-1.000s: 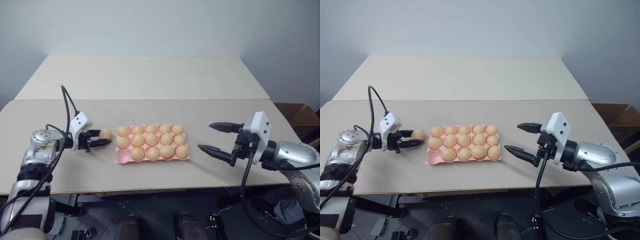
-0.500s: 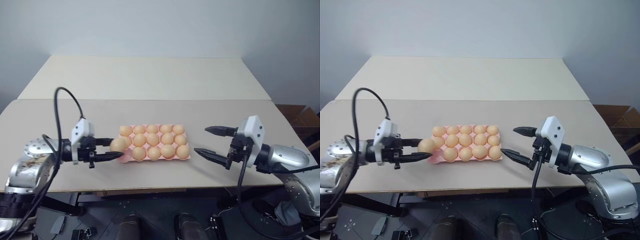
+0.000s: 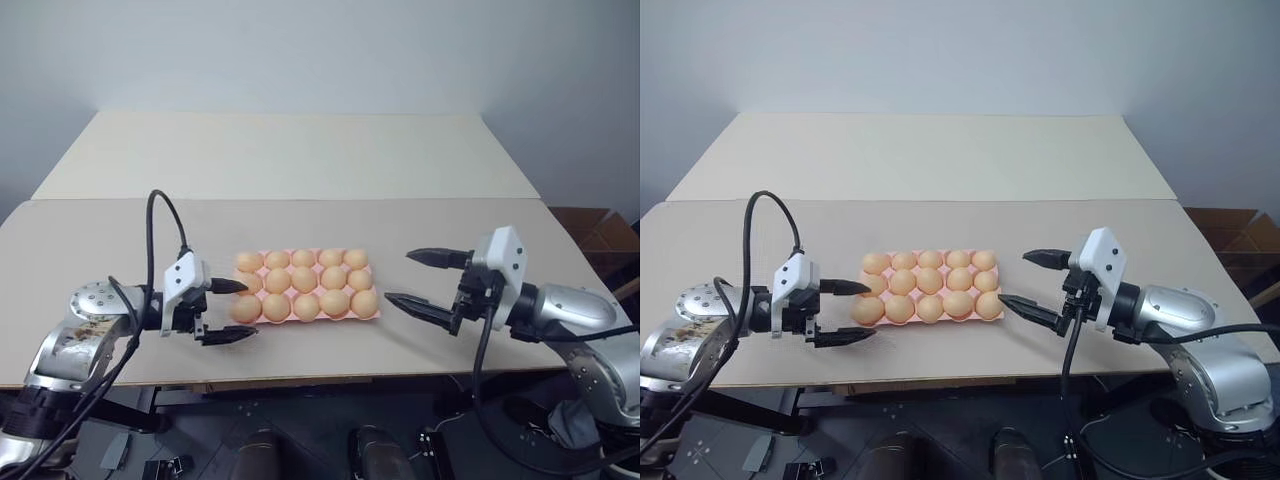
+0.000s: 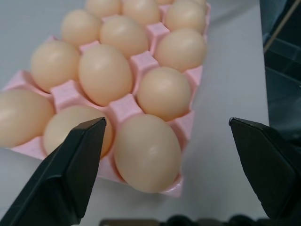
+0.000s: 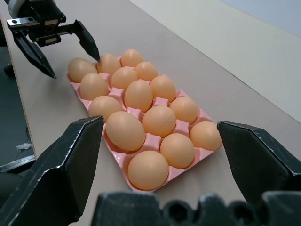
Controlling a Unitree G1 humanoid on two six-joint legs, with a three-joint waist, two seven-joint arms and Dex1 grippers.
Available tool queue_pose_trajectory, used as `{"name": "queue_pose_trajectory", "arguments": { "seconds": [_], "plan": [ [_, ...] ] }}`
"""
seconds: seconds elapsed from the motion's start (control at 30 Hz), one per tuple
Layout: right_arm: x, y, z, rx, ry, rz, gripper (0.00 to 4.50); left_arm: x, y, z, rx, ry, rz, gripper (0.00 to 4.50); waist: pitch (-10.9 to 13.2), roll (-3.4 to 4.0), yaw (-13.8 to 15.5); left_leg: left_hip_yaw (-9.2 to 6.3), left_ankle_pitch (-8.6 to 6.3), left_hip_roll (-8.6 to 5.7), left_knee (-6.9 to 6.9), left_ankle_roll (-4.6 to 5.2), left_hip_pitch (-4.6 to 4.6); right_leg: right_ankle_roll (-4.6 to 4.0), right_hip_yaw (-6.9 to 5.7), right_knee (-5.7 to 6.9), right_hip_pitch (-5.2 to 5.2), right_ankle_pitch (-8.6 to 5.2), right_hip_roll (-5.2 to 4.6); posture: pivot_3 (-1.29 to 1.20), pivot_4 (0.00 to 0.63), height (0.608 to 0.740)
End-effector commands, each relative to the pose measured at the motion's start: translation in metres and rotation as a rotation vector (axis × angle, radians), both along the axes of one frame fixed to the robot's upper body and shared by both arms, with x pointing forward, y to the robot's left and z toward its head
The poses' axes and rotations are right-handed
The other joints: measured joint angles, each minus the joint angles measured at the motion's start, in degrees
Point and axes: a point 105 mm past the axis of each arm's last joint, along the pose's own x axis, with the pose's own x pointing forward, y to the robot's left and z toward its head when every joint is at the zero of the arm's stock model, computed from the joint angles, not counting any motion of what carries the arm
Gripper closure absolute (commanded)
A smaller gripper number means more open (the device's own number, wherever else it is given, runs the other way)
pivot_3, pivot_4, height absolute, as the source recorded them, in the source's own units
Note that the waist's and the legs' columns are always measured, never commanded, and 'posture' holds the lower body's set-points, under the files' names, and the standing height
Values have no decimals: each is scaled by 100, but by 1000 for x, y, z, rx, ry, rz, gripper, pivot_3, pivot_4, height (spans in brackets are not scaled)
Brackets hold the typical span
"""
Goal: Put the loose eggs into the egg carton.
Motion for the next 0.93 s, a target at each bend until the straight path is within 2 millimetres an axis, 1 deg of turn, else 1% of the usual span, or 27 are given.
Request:
{"name": "queue_pose_trajectory", "arguments": {
  "seconds": [0.03,0.1,0.2,0.23,0.33,0.4,0.5,0.57,0.73,0.93],
  "plan": [
    [-1,1,9,8,-38,11,0,-8,11,35,-27,-101,14,25,0,0,-18,0,0,1,0,0,0,0,1,1,-2,0,0,0,150,740],
    [-2,0,9,3,-38,9,0,-15,26,44,-55,-107,74,25,0,1,-47,1,0,1,-2,0,0,-1,1,1,-2,-1,-1,0,150,740],
    [-1,-4,9,-5,-37,2,0,-25,44,50,-81,-106,159,25,1,2,-79,2,-3,1,-4,3,2,0,3,0,-3,-3,-4,0,150,740],
    [-1,-6,8,-9,-36,-3,0,-30,53,49,-94,-96,204,25,1,2,-77,2,-3,2,-4,3,3,0,3,-1,-2,-3,-5,0,150,740],
    [0,-11,7,-15,-34,-11,0,-44,69,43,-104,-71,304,25,1,2,-83,3,-3,2,-3,3,5,14,3,-1,-1,-11,-6,0,150,740],
    [1,-14,5,-19,-30,-14,0,-56,71,38,-122,-61,353,25,1,2,-79,4,-3,2,-3,3,6,15,4,-2,-1,-12,-8,0,150,740],
    [2,-17,5,-22,-28,-16,0,-65,69,34,-151,-56,397,25,1,2,-44,3,-3,3,-3,2,7,10,4,-1,0,-14,-12,0,150,740],
    [4,-20,5,-30,-30,-22,0,-70,66,32,-171,-58,420,25,1,2,-15,3,-3,3,-3,2,9,-25,3,0,2,-35,-12,0,150,740],
    [6,-26,7,-43,-37,-30,0,-76,64,34,-188,-67,460,25,1,2,1,7,-3,2,-2,2,11,-29,6,1,1,-36,-9,0,150,740],
    [5,-30,3,-46,-27,-41,0,-80,64,43,-196,-70,468,25,1,2,0,6,-3,2,-3,2,10,-32,5,1,0,-39,-6,0,150,740]
  ]
}}
